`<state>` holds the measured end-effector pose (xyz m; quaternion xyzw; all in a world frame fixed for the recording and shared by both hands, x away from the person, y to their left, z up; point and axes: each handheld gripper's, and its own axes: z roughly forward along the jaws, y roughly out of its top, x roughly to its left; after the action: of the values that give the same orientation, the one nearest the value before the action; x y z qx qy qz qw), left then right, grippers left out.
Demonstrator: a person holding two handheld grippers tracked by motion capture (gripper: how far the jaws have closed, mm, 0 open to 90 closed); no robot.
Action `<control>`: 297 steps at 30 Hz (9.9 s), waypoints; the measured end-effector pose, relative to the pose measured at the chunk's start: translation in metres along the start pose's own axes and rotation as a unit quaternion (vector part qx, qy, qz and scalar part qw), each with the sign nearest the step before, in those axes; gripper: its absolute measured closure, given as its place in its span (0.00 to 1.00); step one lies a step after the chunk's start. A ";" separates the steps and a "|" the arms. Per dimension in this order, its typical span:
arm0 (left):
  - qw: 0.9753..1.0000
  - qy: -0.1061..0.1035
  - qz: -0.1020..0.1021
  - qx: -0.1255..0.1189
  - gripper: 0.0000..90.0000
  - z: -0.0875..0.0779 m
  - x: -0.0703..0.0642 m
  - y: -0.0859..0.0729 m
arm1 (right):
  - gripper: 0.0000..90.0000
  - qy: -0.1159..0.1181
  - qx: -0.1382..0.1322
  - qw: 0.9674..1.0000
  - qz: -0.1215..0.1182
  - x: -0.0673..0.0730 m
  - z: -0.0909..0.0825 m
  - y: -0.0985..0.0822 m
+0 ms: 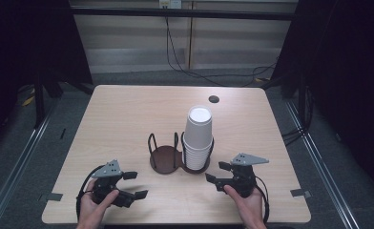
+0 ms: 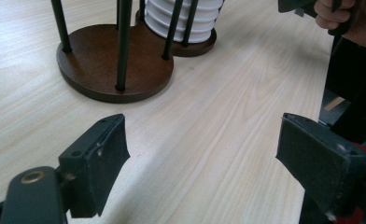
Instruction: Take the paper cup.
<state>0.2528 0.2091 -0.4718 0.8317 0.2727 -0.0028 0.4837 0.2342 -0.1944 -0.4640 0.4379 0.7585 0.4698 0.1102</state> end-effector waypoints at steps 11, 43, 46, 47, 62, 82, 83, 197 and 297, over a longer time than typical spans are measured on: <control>1.000 -0.006 0.003 0.000 0.18 0.000 0.000 0.000 | 0.39 0.035 0.014 0.999 0.012 -0.002 -0.005 0.006; 0.999 0.012 0.033 0.013 0.19 0.004 0.001 0.005 | 0.25 0.067 0.005 0.997 -0.022 0.004 -0.032 0.056; 0.999 0.012 0.030 0.014 0.19 0.004 0.002 0.005 | 0.23 0.077 0.009 0.997 -0.021 0.002 -0.032 0.064; 0.999 0.012 0.030 0.014 0.19 0.004 0.002 0.005 | 0.22 0.075 0.013 0.997 -0.024 0.002 -0.032 0.066; 0.999 0.010 0.037 0.020 0.19 0.005 -0.001 0.005 | 0.16 0.091 0.023 0.995 -0.034 -0.001 -0.031 0.100; 0.999 0.004 0.036 0.031 0.19 0.009 -0.001 0.005 | 0.16 0.095 0.029 0.994 -0.045 -0.002 -0.024 0.149; 0.999 0.004 0.036 0.031 0.19 0.009 -0.001 0.005 | 0.16 0.095 0.029 0.994 -0.045 -0.002 -0.024 0.149; 1.000 0.009 0.006 0.007 0.26 0.009 -0.003 0.006 | 0.26 0.063 0.001 0.992 -0.109 0.017 -0.030 0.218; 0.988 -0.084 0.105 -0.075 0.18 0.013 -0.039 0.068 | 0.27 0.212 -0.043 0.975 -0.055 0.055 -0.024 0.111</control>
<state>0.2535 0.1549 -0.4135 0.8140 0.1419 -0.0015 0.5632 0.2499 -0.1470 -0.3479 0.2807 0.7667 0.5773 -0.0085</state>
